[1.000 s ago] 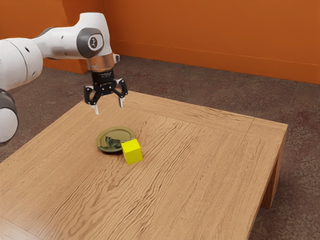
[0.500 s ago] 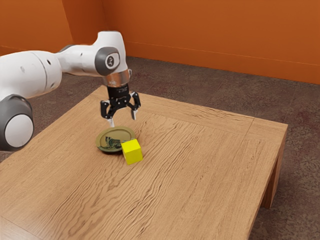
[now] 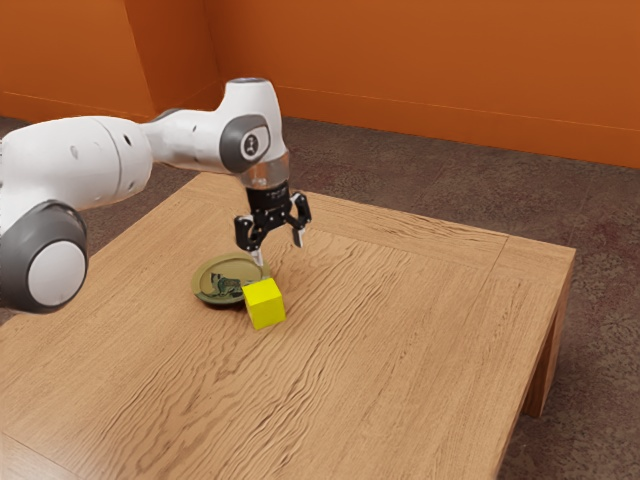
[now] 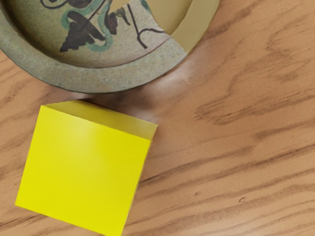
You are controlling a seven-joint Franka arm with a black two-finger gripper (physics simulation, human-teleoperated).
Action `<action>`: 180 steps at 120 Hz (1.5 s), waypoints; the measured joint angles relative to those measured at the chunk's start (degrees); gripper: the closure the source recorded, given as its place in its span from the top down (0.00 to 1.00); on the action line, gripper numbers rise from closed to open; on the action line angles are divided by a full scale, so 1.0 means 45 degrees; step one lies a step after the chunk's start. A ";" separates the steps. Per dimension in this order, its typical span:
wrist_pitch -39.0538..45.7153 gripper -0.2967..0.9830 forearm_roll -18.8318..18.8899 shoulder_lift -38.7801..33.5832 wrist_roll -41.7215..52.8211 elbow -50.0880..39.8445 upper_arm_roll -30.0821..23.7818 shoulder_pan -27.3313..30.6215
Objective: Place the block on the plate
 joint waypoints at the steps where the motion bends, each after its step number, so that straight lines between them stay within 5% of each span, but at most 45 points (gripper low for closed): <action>1: 0.0028 0.77 0.0000 0.0029 0.0020 -0.0001 0.0001 -0.0003; 27: 0.0862 0.77 -0.0081 0.0165 0.0520 -0.0767 0.0084 -0.0084; 68: 0.2484 0.77 -0.0152 -0.1891 0.1046 -0.3894 0.0644 -0.0119; 180: 0.4747 0.77 -0.0830 -0.0971 0.1899 -0.5162 0.0825 -0.0119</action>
